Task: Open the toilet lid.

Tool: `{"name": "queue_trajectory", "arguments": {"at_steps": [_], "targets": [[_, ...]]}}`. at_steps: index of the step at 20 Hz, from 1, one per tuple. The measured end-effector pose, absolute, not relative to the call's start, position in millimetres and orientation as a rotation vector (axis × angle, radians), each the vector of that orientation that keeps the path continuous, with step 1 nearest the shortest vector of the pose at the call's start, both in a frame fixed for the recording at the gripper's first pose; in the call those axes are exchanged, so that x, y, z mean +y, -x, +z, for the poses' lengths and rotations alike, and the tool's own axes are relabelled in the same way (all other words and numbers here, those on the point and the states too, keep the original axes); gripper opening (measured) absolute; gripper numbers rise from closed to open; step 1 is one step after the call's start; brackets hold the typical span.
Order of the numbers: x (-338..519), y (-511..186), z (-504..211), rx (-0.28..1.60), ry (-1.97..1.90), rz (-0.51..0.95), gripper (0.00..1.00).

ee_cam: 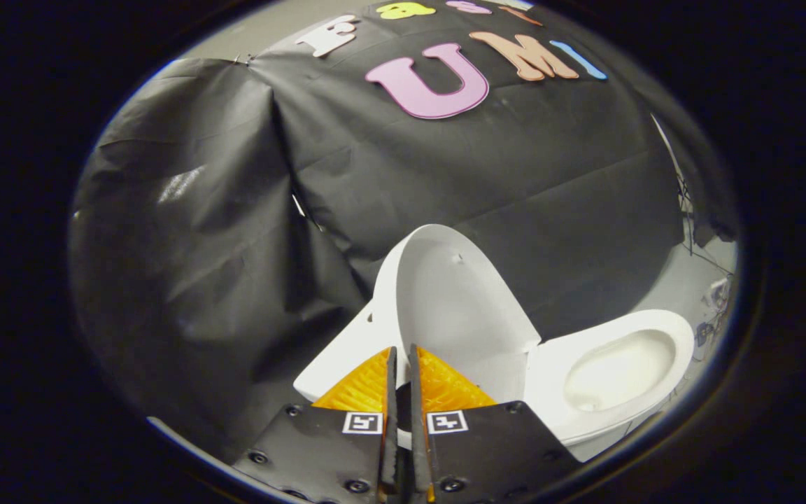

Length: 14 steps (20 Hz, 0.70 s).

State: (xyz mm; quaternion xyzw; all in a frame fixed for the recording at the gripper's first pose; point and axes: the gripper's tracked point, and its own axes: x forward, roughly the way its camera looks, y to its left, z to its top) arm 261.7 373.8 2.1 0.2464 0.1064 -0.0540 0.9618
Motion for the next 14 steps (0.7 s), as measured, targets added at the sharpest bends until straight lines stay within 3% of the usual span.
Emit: {"name": "queue_trajectory", "arguments": {"at_steps": [9, 14], "targets": [[388.2, -268.0, 6.6, 0.173, -0.401, -0.078, 0.09], [391.6, -266.4, 9.5, 0.177, -0.341, -0.060, 0.21]]}}
